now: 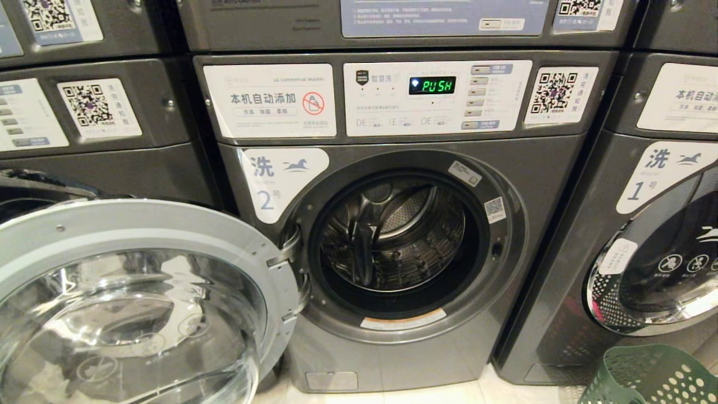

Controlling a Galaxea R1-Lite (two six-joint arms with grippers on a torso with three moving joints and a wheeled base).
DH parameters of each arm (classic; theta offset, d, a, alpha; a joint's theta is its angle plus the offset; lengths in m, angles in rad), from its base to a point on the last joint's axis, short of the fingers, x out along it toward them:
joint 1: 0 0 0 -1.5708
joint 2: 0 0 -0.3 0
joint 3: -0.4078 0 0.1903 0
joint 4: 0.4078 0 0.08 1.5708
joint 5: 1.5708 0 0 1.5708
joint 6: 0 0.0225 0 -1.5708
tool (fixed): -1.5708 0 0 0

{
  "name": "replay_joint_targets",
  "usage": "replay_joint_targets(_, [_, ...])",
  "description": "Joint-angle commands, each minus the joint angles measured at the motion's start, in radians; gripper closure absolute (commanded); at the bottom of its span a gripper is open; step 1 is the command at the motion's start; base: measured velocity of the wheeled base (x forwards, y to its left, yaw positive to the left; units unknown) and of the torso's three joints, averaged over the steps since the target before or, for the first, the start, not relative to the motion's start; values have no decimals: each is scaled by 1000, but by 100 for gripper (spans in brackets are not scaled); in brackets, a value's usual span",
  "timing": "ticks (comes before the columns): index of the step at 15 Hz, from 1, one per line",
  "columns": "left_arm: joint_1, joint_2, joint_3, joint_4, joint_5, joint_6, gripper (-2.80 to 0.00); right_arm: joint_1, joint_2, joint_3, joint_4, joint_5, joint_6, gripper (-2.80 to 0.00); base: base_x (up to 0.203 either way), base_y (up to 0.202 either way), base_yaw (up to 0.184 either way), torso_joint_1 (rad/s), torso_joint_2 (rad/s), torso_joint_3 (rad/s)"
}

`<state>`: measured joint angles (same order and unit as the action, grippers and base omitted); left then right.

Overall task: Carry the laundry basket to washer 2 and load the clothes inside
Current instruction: Place the clothes into the washing machine

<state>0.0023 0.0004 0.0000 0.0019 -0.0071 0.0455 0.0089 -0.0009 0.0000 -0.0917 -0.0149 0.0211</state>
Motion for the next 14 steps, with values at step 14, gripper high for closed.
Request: replay_joint_targets(14, [1,0,2,0,1,-6,0,0,1,34,0,1,0,0,0,-122,1,2,1,2])
